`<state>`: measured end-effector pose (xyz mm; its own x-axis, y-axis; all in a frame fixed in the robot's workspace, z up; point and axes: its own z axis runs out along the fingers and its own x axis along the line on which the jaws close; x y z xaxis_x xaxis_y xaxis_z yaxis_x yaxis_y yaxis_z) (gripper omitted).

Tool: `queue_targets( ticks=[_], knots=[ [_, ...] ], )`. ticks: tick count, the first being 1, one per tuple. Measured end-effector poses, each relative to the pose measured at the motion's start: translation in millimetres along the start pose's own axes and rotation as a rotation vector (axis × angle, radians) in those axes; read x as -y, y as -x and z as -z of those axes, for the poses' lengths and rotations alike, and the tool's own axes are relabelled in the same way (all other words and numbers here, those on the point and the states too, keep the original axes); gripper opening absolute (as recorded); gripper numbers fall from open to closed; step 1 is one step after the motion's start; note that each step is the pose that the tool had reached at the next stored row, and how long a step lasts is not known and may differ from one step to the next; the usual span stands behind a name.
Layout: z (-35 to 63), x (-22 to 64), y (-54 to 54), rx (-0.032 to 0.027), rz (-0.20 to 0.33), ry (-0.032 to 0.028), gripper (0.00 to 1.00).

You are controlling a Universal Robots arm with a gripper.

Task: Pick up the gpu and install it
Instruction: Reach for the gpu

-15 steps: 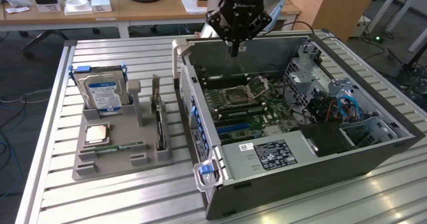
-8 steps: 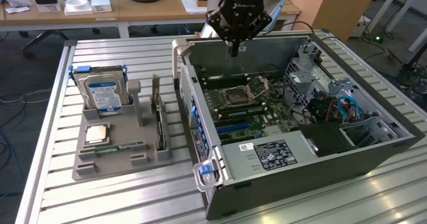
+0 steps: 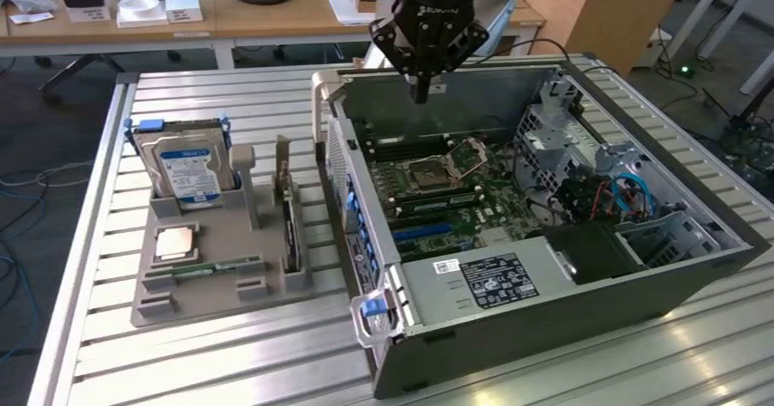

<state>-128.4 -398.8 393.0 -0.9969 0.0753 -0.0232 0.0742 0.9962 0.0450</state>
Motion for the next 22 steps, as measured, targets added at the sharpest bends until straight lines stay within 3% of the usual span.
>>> queue_targets(
  ticks=[22],
  knots=[
    [0.1, 4.5, -59.6, 0.0004, -0.001, 0.0002, 0.11]
  ],
)
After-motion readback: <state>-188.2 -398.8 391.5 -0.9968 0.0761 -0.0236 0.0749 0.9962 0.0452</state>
